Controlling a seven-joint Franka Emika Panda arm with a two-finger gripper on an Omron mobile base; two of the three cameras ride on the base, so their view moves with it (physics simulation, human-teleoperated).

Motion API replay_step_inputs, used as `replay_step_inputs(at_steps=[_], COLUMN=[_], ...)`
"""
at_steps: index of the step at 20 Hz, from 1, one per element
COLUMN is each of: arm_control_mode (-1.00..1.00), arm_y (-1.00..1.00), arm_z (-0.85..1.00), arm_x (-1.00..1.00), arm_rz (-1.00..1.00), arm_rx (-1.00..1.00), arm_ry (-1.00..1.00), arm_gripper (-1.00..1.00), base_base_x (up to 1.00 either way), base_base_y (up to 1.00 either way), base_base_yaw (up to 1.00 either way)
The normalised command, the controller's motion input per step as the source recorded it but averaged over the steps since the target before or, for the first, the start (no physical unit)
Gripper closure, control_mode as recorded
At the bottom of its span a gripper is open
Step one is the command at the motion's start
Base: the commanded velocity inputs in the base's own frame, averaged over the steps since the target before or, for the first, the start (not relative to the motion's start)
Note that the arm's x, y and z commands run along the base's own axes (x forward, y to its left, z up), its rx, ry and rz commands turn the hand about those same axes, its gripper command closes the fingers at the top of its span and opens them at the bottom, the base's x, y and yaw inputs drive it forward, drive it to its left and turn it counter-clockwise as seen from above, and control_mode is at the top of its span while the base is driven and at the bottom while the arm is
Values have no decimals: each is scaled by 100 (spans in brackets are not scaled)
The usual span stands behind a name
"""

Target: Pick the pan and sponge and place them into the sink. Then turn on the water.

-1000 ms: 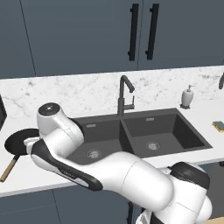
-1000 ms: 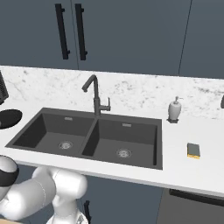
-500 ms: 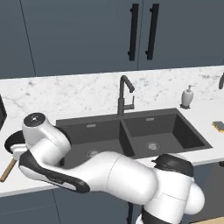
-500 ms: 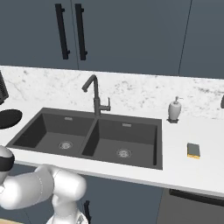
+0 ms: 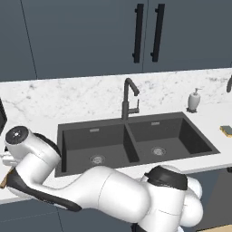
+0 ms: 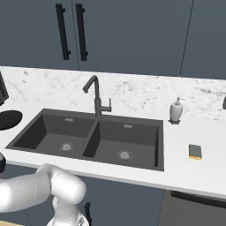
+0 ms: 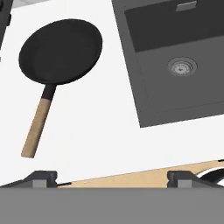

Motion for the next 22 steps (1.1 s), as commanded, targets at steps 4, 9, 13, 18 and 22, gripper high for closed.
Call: replay_step_inputs(at_steps=[4,9,13,18,22], arm_control_mode=[-100,-100,-100,-100,-100], arm_y=[44,41,14,4,8], arm_z=[0,0,-1,-21,-24], arm_x=[1,1,1,23,41], arm_rz=[-10,0,0,0,0], arm_rx=[0,-5,-1,0,0], arm_ry=[-2,2,2,7,6], arm_gripper=[-100,-100,-100,-100,-100], base_base_x=[0,0,0,0,0], base_base_y=[0,0,0,0,0], base_base_yaw=[0,0,0,0,0])
